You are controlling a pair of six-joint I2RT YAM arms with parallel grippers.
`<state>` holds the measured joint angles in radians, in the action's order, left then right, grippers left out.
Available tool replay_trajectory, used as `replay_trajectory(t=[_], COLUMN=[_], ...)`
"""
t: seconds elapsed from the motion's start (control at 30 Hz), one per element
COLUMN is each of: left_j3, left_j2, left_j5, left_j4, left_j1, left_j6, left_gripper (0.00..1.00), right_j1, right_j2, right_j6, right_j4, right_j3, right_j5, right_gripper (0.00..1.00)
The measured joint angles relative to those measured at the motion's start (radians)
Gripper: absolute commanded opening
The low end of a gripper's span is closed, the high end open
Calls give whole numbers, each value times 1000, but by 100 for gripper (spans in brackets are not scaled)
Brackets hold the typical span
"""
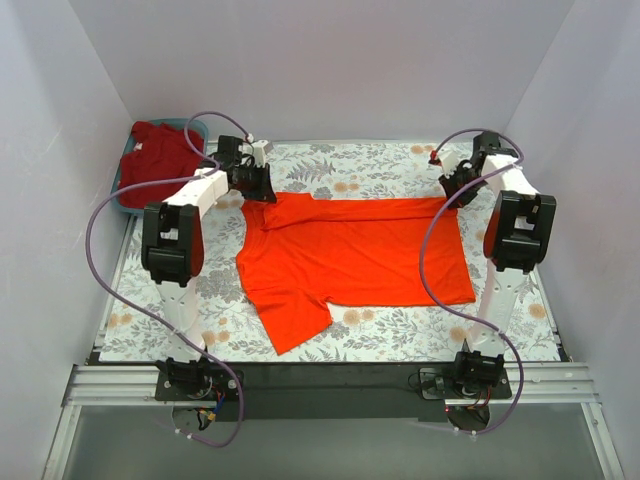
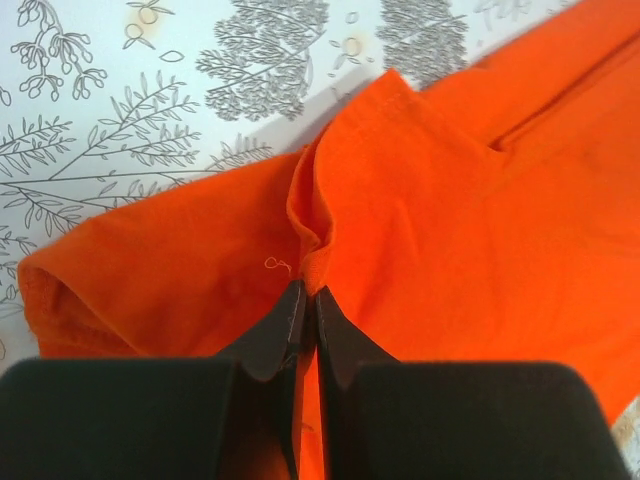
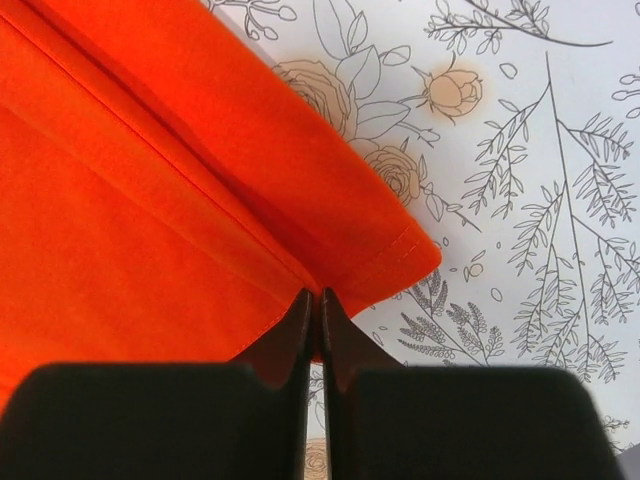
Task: Fold and stack the t-shirts
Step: Fold the tshirt
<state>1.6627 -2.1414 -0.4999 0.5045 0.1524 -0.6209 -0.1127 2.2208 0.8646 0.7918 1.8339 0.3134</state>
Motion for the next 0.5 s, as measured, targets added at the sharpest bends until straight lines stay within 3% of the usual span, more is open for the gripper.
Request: replay_trajectory(t=[0.1,0.23,0.33,0.5], left_j3=[-48,-130,-187,-316], left_j2=[65,160,212,268], left_j5=[-30,-78,-126,-193], left_j4=[-10,-20,-19,23], left_j1=[0,0,1,23], left_j6=[22,58,111,275], left_gripper=[0,0,0,3], right_j1=[-8,-23,-30,-39], right_j2=[-5,-32,-58,-81], right_j6=[13,42,68,78], right_j4=[12,33,51,100], right_j3=[-13,-66,-95,-83], right_j5=[-1,2,-4,36], right_gripper=[11,48,56,57])
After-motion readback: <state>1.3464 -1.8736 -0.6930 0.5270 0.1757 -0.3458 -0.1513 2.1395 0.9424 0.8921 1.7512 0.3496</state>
